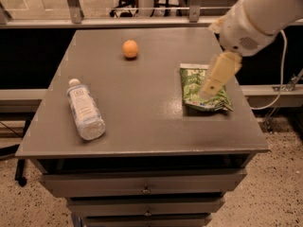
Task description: Pick orange
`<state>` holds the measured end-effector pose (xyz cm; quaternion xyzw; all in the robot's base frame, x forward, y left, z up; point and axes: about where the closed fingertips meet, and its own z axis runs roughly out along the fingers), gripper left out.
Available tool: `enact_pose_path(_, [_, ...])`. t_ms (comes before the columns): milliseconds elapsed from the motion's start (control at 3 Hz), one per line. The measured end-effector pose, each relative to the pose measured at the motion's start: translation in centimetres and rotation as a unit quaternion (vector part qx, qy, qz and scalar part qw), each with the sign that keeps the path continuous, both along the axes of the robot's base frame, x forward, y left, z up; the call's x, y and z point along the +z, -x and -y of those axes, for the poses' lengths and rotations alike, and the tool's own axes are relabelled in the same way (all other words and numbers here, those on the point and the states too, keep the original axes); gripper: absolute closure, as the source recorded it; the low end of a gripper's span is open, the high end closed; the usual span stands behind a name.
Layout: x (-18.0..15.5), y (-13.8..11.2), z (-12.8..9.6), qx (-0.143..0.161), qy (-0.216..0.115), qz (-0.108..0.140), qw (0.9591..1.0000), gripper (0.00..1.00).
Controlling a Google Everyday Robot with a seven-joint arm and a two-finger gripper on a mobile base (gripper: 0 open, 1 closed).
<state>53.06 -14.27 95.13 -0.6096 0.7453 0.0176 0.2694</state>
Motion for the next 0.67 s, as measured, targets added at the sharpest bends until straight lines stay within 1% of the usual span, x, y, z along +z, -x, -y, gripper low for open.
enact_pose_path(333, [0.07, -6.72, -5.06, 0.005, -0.075, 0.032, 0.9967, 0.00])
enact_pose_path(667, [0.07, -6.72, -5.07, 0.005, -0.075, 0.032, 0.9967, 0.00])
